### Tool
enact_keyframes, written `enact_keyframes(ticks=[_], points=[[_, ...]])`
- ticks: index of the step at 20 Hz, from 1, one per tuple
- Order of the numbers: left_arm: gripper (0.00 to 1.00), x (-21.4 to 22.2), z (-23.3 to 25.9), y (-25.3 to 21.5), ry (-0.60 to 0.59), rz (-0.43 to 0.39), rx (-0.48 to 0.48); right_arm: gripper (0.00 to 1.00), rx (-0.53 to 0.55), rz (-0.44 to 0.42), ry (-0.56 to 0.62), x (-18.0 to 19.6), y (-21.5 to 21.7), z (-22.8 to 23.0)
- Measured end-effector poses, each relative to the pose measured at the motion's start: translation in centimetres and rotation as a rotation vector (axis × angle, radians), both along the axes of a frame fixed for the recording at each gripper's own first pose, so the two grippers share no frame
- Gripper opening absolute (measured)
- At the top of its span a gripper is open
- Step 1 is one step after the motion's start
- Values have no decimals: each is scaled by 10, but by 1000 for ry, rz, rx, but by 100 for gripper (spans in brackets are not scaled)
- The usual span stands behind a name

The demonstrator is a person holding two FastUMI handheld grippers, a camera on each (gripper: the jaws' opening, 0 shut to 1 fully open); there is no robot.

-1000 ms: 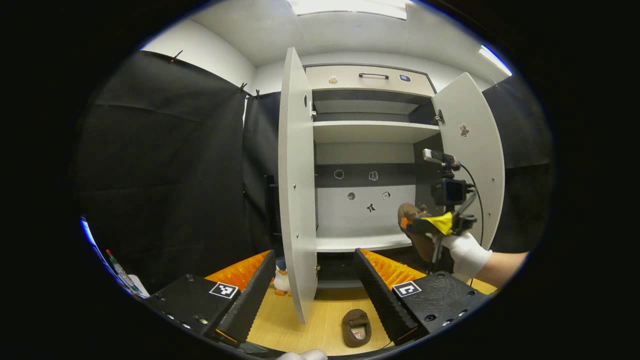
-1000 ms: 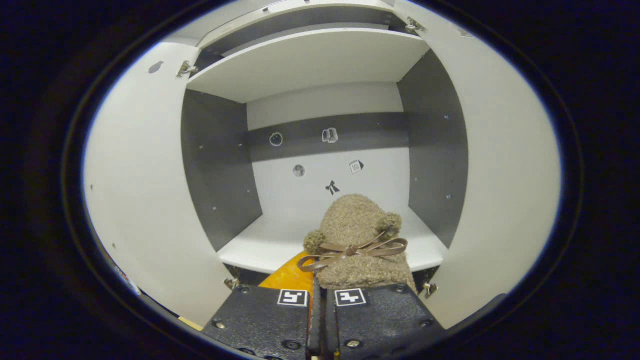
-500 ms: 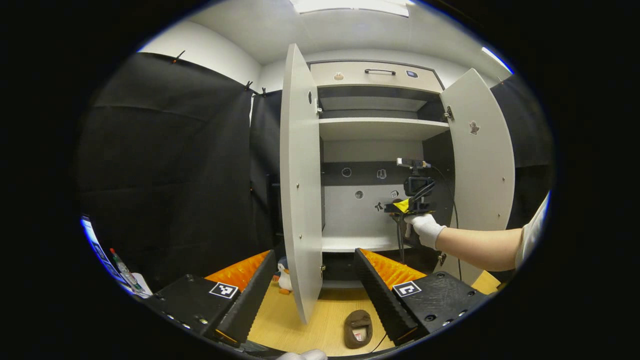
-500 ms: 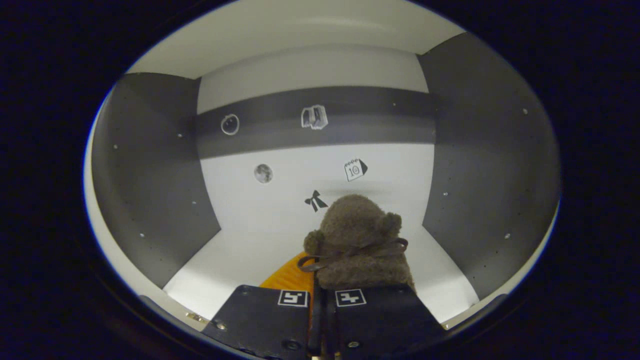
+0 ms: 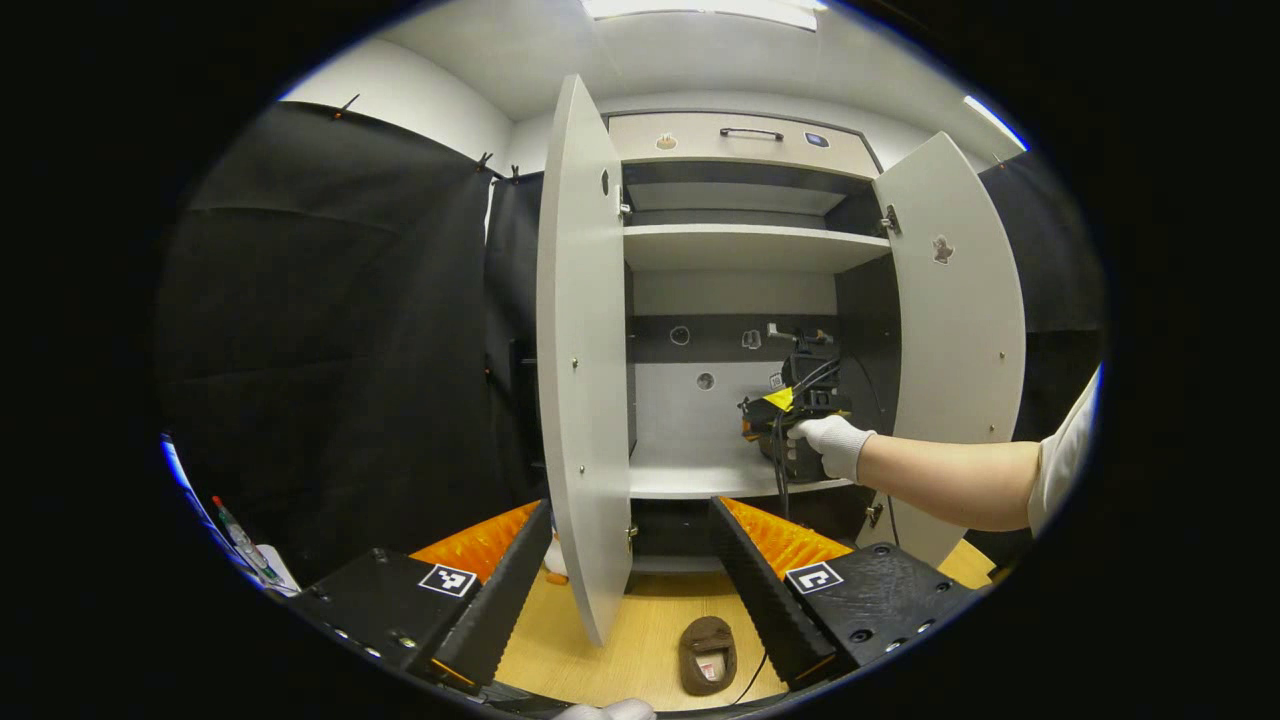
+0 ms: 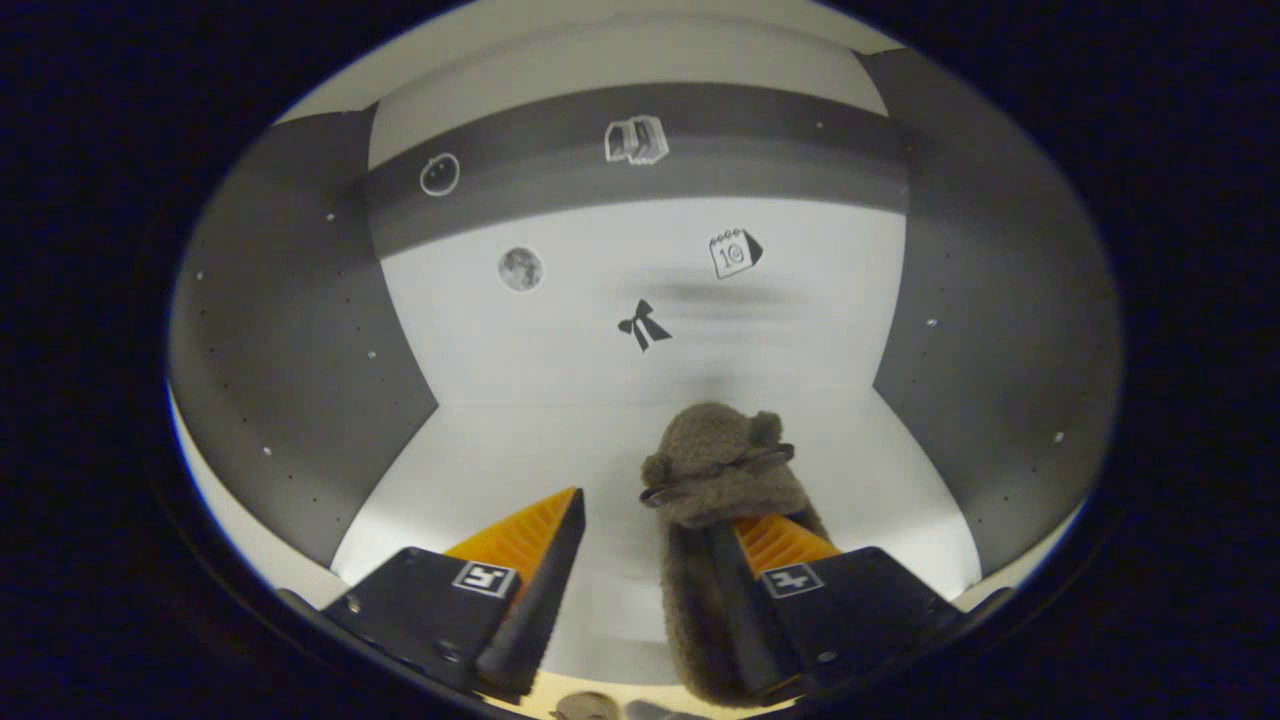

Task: Grab one shoe with the right hand and put it into the shoe cabinet, grab the other shoe with the left hand and put it into the shoe cabinet; then close the right door with the right hand and the left door with the left hand.

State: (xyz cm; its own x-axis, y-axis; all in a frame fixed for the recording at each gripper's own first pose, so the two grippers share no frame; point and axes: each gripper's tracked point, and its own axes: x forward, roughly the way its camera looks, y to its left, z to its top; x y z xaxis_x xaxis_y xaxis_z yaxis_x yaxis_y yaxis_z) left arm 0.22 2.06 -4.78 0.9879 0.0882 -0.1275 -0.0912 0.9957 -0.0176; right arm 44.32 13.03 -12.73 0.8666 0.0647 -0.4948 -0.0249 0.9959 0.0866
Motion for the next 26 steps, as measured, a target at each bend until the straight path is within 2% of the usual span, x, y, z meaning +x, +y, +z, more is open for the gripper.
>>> enact_keyframes(ticks=[2,4,7,9,10,11,12,13,15,16,20,23,26], points=[[96,1,3,-3,-9,-32,-14,100,10,14,-10,-20,8,9],[96,1,-2,-4,17,-54,-29,98,-58,44,-5,-39,6,22],[96,-12,-11,-7,109,-100,-55,99,-164,51,-54,-54,-11,67],[97,-13,16,-4,54,-98,-84,100,-163,13,-133,-51,-24,115],[96,-10,30,-15,13,-134,-124,100,-164,14,-202,-49,-30,135],[96,-4,48,-22,-58,-152,-134,100,-216,6,-213,-51,-46,144],[84,-4,53,-30,-72,-174,-122,100,-233,-4,-200,-58,-59,144],[95,-8,51,-34,-81,-187,-88,100,-184,-11,-186,-63,-59,145],[95,-13,43,-40,-73,-190,-35,100,-121,-26,-143,-69,-56,142],[95,-13,37,-45,-60,-198,-39,100,-119,-8,-132,-75,-51,142],[95,-14,30,-49,-46,-194,-66,100,-170,43,-226,-93,-38,173],[95,-13,26,-48,-39,-189,-48,100,-113,85,-323,-134,-31,189],[95,-14,21,-42,-62,-172,-16,100,-53,127,-388,-202,-44,167]])
